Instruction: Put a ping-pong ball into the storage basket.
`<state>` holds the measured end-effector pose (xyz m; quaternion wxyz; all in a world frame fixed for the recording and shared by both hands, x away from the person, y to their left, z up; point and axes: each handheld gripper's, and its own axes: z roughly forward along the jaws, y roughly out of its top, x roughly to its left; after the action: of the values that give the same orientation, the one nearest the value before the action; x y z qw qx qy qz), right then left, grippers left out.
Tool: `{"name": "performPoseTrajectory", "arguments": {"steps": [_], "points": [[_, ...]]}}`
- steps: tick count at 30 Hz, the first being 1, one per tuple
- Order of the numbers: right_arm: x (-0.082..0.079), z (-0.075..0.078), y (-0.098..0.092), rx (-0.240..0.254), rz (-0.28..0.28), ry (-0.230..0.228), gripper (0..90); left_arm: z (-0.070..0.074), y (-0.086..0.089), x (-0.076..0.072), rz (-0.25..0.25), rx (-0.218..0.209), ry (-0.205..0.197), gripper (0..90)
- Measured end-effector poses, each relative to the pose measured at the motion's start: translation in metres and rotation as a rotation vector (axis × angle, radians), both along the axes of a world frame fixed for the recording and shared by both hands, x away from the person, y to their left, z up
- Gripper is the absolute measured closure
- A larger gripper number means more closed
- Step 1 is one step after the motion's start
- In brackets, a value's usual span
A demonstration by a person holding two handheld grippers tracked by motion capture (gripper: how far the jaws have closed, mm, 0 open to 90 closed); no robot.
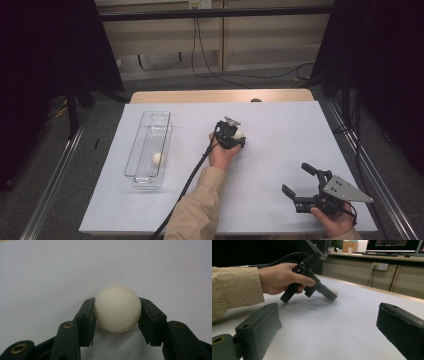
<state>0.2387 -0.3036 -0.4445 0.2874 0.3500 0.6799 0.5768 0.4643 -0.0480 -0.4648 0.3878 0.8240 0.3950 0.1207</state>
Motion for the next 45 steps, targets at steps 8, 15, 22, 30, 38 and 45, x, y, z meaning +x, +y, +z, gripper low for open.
{"name": "performPoseTrajectory", "arguments": {"steps": [8, 15, 22, 30, 38, 45], "points": [[0.0, 0.0, 0.001, 0.001, 0.001, 0.002, 4.4, 0.006, 0.004, -0.004, -0.011, -0.018, 0.008, 51.0], [0.0, 0.0, 0.0, -0.002, -0.002, 0.004, 4.4, 0.01, 0.009, -0.008, -0.025, -0.031, 0.018, 51.0], [0.0, 0.0, 0.001, -0.003, -0.003, 0.008, 4.4, 0.013, 0.017, -0.011, -0.032, -0.031, 0.024, 51.0], [0.0, -0.001, 0.001, -0.005, -0.002, 0.006, 4.4, 0.018, 0.024, -0.016, -0.046, -0.034, 0.024, 51.0], [0.001, -0.001, 0.001, -0.004, -0.004, 0.007, 4.4, 0.023, 0.031, -0.02, -0.055, -0.032, 0.015, 51.0], [0.0, -0.001, 0.001, -0.005, -0.005, 0.008, 4.4, 0.027, 0.035, -0.024, -0.065, -0.026, 0.011, 51.0]]}}
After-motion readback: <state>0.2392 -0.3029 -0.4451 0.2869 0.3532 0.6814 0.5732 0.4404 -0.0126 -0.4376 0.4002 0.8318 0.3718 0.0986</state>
